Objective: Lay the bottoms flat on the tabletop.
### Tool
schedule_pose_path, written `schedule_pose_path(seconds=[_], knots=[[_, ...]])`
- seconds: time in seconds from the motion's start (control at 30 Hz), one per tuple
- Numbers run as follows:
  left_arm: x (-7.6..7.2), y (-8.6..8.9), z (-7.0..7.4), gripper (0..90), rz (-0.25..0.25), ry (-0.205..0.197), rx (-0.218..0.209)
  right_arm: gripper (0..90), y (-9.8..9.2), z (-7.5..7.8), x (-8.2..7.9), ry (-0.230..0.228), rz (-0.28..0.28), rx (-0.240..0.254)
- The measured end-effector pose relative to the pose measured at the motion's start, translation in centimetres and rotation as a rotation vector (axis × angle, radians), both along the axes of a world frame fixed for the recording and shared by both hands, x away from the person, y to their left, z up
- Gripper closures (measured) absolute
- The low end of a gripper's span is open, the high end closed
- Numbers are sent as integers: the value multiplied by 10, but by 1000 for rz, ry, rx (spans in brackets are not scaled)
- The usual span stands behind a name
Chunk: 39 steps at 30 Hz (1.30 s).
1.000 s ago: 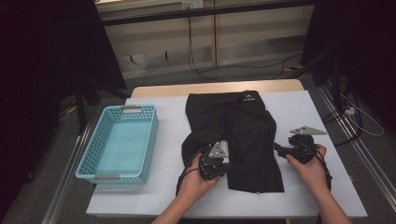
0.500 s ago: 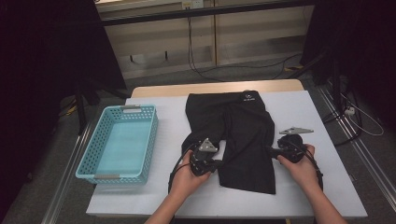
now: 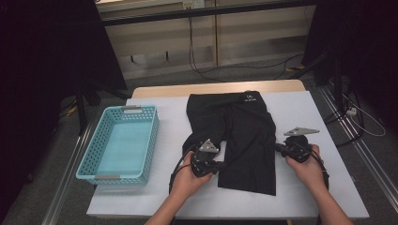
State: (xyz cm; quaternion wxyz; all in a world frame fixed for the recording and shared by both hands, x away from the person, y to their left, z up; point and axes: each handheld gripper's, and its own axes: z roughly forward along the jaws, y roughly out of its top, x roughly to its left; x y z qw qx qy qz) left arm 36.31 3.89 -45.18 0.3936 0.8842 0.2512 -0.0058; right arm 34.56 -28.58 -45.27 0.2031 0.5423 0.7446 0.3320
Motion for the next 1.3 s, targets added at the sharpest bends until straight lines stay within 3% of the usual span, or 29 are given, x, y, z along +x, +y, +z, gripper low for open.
schedule_pose_path(seconds=[0.07,0.13,0.23,0.37,0.43,0.5,0.53,0.6,0.73,0.83,0.97,1.03,1.17,1.3], knots=[[1,0,1,873,1,0,5,895,-4,0,-3,-2,-12,29],[2,2,2,872,9,2,12,776,-5,1,-6,-15,-30,29],[2,3,2,861,16,4,4,693,-3,3,-9,-21,-30,68],[3,3,3,855,11,7,4,604,8,1,-11,21,1,85],[3,3,4,855,7,10,11,623,12,-2,-11,40,13,59],[3,4,4,855,7,10,10,724,15,-4,-12,21,32,1],[3,4,4,855,8,9,6,816,15,-3,-12,27,50,13],[3,4,5,855,8,9,7,889,14,-4,-12,29,58,39],[3,5,7,829,16,1,-7,900,10,-1,-13,40,69,20],[4,6,9,817,22,4,-21,900,-3,2,-14,52,29,10],[5,6,10,644,42,-31,-31,886,-15,5,-17,40,-1,16],[6,5,10,497,59,-52,-43,719,-16,5,-18,44,-16,13],[8,4,9,413,75,-50,-49,567,-12,5,-23,61,-34,-3],[10,3,8,365,83,-54,-50,535,-11,7,-30,56,-42,1]])
